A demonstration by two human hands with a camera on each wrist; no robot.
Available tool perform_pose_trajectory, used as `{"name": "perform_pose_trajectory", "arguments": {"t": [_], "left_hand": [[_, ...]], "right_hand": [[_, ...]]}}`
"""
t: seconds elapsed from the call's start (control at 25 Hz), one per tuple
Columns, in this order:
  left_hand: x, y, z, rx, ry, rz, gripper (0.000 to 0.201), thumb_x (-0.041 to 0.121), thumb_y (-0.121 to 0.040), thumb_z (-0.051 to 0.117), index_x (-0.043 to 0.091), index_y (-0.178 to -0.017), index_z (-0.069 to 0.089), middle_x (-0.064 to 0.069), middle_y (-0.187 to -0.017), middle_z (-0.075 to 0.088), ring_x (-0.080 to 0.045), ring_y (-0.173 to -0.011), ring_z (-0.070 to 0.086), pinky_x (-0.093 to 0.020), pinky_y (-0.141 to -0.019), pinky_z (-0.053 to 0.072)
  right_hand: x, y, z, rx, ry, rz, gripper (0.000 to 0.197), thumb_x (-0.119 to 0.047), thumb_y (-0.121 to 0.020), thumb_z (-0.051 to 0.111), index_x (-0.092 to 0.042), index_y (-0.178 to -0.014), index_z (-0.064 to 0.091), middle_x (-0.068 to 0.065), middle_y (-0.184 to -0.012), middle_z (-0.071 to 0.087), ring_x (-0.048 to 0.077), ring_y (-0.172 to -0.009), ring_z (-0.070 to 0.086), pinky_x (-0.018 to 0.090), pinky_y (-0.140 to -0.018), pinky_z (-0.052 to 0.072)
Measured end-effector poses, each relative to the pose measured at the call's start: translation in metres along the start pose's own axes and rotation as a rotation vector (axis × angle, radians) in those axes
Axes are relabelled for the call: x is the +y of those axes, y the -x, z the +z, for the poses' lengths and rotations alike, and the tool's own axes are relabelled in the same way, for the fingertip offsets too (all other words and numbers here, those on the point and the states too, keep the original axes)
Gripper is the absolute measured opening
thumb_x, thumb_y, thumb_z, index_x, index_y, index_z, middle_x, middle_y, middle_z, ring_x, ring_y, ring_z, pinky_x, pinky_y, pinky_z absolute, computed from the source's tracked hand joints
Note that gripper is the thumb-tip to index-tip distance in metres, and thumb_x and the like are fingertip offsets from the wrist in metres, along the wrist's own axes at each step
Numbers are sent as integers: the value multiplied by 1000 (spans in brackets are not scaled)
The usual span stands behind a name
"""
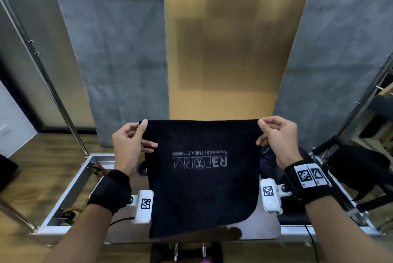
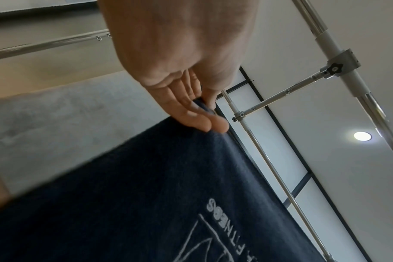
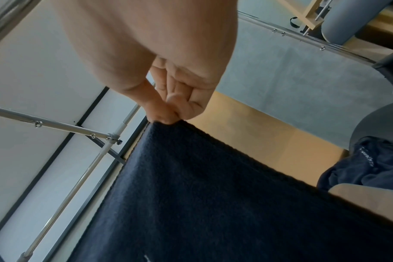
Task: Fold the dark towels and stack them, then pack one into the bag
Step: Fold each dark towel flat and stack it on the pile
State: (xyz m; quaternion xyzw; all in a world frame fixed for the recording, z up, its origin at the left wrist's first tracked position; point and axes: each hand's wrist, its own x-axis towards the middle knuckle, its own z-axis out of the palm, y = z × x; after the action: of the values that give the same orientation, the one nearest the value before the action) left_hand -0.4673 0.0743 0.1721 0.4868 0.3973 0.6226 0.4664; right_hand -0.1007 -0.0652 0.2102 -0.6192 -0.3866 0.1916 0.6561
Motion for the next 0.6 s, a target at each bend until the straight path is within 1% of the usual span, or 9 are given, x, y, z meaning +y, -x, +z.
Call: {"name": "perform_pose_trajectory", "arguments": {"t": [0.04,0.08,0.16,0.24,0.28,0.36,0.44,0.52,0.6], "left_hand": [[-2,0,0,-16,18,-16,29,29,-97,77,2,-96,67,-11,-81,70,-37,-67,78,-35,-46,60],[-4,0,1,-27,46,-24,26,25,-99,74,0,-98,66,-11,-85,69,-39,-77,79,-37,-53,64],[-5,-4,3,-37,102,-14,20,17,-101,71,-1,-98,65,-8,-88,70,-40,-92,79,-39,-70,66],[-4,-11,7,-43,143,15,14,15,-100,71,3,-94,67,-6,-87,72,-41,-97,78,-41,-80,66],[-2,-15,8,-48,155,28,13,15,-100,72,6,-92,69,-7,-87,73,-41,-97,78,-42,-83,65],[-3,-19,6,-70,166,47,12,20,-98,76,12,-90,74,-9,-89,75,-41,-96,78,-41,-84,65],[-11,-16,-3,-76,141,37,17,29,-95,80,14,-89,77,-14,-92,78,-40,-92,78,-40,-85,64],[-36,-3,-15,-38,54,-33,33,39,-96,77,8,-87,77,-17,-93,78,-35,-85,77,-38,-82,62],[-68,23,-32,32,-22,-151,43,41,-101,68,6,-79,76,-14,-86,77,-29,-78,73,-33,-74,60]], "right_hand": [[3,-1,3,-18,-26,35,7,-9,-99,68,-4,-94,68,18,-75,71,31,-56,72,30,-51,58],[6,-2,7,-40,-58,65,7,-7,-100,66,-2,-96,66,22,-83,71,35,-67,76,33,-61,64],[11,-7,12,-74,-111,84,5,-3,-102,62,1,-99,64,28,-96,70,37,-83,78,37,-78,66],[12,-14,13,-79,-159,52,4,-2,-101,63,2,-100,64,31,-104,69,36,-90,78,36,-84,64],[13,-16,12,-75,-187,33,4,-1,-100,64,2,-100,65,32,-106,69,36,-92,78,36,-85,64],[15,-15,7,-74,-245,16,3,-1,-98,66,1,-98,68,33,-105,69,38,-93,77,36,-86,63],[22,-5,2,-91,-296,32,6,-1,-96,67,-2,-93,71,33,-102,71,41,-93,76,37,-85,63],[41,14,-1,-107,-290,77,13,-3,-96,67,-5,-87,75,29,-101,74,41,-95,75,42,-88,62],[71,41,-2,-109,-202,139,20,-9,-99,64,-5,-85,78,23,-101,76,40,-99,73,46,-91,59]]}}
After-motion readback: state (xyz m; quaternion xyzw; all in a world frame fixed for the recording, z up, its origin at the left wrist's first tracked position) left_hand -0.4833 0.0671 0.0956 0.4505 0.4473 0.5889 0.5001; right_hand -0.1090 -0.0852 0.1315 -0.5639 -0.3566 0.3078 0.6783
